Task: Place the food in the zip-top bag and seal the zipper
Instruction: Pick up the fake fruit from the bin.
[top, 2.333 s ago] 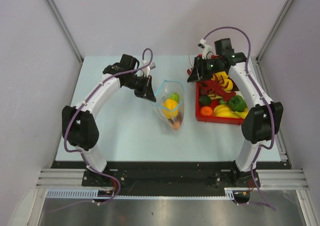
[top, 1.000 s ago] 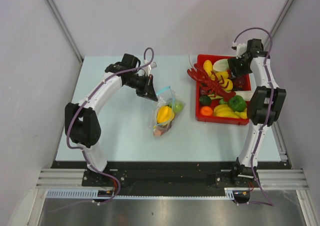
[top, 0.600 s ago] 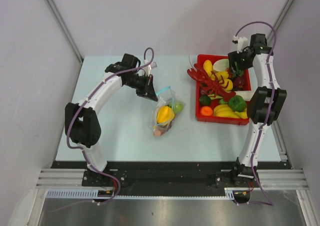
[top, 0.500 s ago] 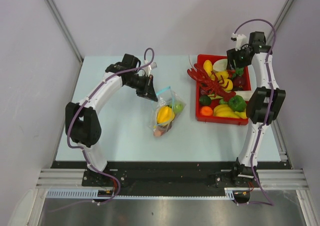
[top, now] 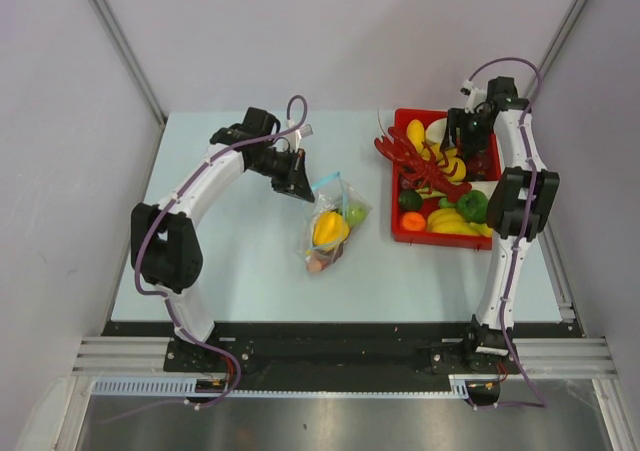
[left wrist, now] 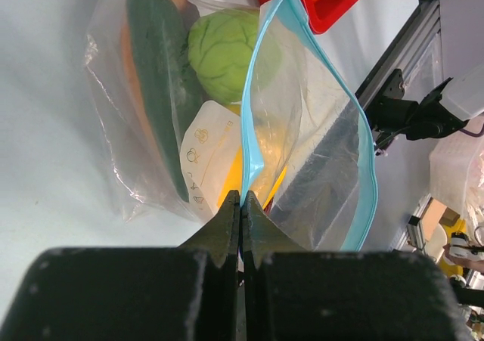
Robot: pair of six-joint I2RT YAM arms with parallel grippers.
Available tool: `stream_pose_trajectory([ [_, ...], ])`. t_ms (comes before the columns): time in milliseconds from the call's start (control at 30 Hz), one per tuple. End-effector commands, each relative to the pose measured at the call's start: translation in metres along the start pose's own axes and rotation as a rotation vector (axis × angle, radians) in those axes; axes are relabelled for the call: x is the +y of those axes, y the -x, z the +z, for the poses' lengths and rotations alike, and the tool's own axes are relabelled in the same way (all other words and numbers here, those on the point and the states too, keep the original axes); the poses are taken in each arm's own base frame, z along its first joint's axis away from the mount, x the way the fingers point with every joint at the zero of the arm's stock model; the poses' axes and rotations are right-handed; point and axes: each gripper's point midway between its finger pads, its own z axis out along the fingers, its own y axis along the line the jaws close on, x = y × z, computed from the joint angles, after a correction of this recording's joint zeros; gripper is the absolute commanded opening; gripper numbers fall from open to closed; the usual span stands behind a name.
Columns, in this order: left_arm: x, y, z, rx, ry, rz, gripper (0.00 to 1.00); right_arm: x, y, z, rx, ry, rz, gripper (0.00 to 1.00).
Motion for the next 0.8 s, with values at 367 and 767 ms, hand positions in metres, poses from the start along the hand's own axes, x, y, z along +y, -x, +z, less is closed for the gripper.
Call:
stream_pose_trajectory([
  [367, -0.002, 0.013, -0.007, -0.043, -0.002, 0.031, 0.00, 0.008, -0.005, 0.019, 0.009, 0.035, 0.265, 0.75],
  [767, 0.000, 0.011, -0.006, -0.038, 0.006, 0.027, 0.00, -0.001, 0.006, 0.024, -0.028, 0.038, 0.367, 0.77],
])
